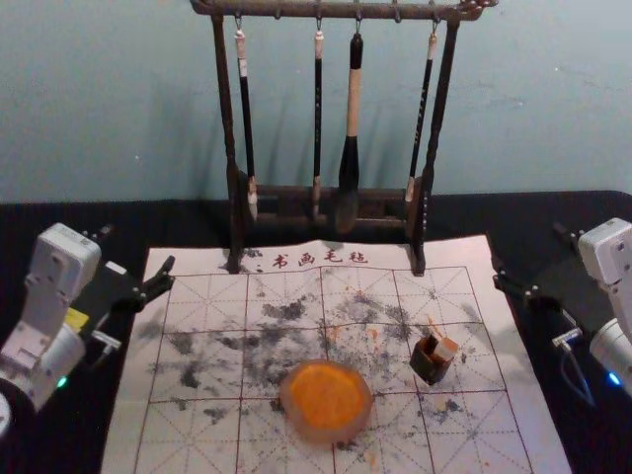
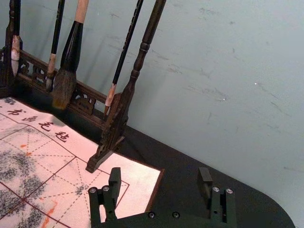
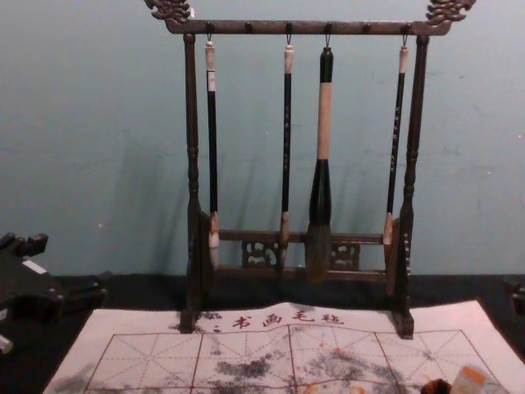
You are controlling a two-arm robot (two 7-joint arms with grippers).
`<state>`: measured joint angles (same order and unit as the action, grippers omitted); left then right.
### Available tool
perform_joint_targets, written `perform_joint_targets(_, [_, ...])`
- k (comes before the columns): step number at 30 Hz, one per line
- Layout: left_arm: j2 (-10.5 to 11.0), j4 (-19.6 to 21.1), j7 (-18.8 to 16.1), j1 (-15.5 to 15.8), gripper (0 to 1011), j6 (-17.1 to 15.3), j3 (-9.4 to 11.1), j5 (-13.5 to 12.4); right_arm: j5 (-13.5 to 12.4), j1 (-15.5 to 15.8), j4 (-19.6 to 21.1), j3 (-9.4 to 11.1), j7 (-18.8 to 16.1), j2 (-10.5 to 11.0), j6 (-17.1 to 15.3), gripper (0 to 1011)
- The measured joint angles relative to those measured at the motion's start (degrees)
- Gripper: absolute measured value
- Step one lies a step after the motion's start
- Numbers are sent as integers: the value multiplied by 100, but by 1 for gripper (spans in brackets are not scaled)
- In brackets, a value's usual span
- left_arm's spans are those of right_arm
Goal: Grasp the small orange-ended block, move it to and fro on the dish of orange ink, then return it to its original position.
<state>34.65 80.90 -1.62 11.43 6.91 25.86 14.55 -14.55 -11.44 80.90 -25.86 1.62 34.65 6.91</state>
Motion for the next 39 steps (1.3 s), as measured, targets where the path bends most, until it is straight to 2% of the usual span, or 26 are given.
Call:
perform_joint_targets(23, [0, 0, 0, 0, 1001, 0, 0, 0, 1, 1, 0, 3, -2, -2, 0, 1000])
perform_joint_targets(29, [0, 0, 0, 0, 1001, 0, 0, 0, -34, 3, 26, 124, -139, -49, -9, 1000])
perform_joint_targets(34, [0, 0, 0, 0, 1001, 0, 0, 0, -275, 119, 226, 301, -439, -9, 65, 1000])
perform_joint_targets(39, [0, 0, 0, 0, 1001, 0, 0, 0, -649, 383, 575, 485, -939, 142, 261, 1000])
